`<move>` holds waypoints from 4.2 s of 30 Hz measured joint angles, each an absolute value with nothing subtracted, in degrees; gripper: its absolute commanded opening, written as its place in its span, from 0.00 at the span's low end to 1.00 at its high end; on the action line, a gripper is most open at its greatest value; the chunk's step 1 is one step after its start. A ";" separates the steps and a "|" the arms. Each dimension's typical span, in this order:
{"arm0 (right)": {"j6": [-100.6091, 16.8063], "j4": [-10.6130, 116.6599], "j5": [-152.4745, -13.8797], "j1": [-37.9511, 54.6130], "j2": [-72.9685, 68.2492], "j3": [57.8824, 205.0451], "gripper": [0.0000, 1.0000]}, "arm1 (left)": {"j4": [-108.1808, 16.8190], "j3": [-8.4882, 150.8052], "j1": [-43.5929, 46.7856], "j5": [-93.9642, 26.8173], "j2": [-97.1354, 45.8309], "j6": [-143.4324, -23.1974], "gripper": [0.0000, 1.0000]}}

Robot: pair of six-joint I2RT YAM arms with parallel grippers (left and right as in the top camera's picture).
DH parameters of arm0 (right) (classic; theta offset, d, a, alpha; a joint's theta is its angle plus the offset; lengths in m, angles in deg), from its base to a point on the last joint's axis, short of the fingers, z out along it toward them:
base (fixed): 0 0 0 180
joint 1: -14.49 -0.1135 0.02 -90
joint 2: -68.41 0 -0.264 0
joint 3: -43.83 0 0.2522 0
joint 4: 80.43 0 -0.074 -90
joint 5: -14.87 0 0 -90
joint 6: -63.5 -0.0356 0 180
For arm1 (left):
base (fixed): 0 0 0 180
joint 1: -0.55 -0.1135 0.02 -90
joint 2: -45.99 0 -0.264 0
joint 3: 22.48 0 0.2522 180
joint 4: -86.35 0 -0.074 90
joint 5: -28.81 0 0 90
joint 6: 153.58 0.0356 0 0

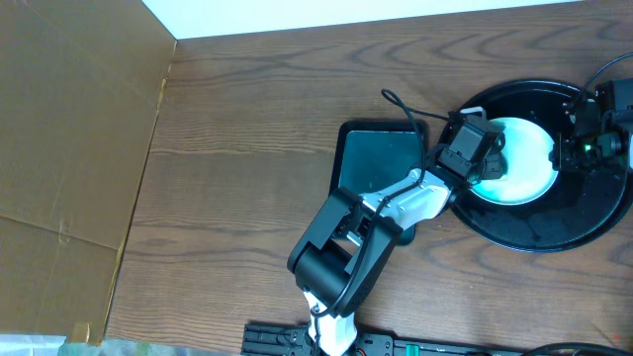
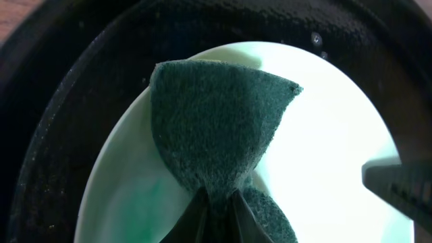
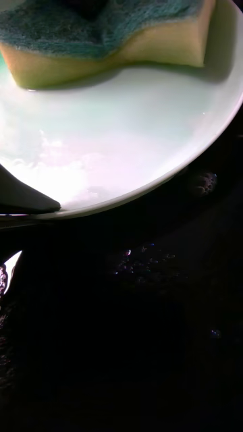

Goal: Clean dirty plates on tray and stack at the side
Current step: 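Scrub the plate's green smear with the sponge while the right gripper holds the rim, then keep scrubbing the plate surface with the sponge in circles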

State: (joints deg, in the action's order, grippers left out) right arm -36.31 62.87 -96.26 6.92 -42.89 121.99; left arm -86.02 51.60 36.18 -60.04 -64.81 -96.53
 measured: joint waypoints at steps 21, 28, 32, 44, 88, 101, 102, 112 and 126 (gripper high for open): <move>-36.37 62.11 -96.39 6.90 -42.89 122.10 0.01 | -93.82 51.01 34.85 -62.21 -65.42 -74.74 0.07; -36.37 61.80 -96.37 6.90 -42.92 122.19 0.01 | -99.90 50.96 33.63 -60.83 -65.66 -76.90 0.07; -36.37 61.84 -96.37 6.90 -42.96 122.27 0.01 | -101.47 50.96 33.65 -60.28 -65.66 -77.27 0.07; -36.35 61.56 -96.37 6.90 -42.98 122.32 0.01 | -106.72 50.96 33.26 -59.34 -69.18 -76.53 0.07; -36.31 62.08 -96.21 6.42 -43.09 122.43 0.01 | -76.84 52.06 40.47 -60.57 -61.71 -77.77 0.07; -36.31 61.91 -96.21 6.42 -43.09 122.43 0.01 | -83.90 51.40 38.17 -76.76 -61.71 -68.18 0.07; -36.31 61.91 -96.21 6.42 -43.09 122.43 0.01 | -85.14 51.38 36.97 -76.06 -61.71 -67.94 0.07; -36.31 61.93 -96.21 6.42 -43.09 122.43 0.01 | -89.23 51.29 32.82 -58.99 -61.71 -70.78 0.07; -36.31 61.69 -96.15 6.37 -43.09 122.47 0.01 | -97.41 50.92 35.25 -57.35 -65.44 -72.79 0.07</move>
State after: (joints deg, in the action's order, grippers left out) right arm -36.31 61.69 -96.15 6.37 -43.09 122.47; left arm -97.41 50.92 35.25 -57.35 -65.44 -72.79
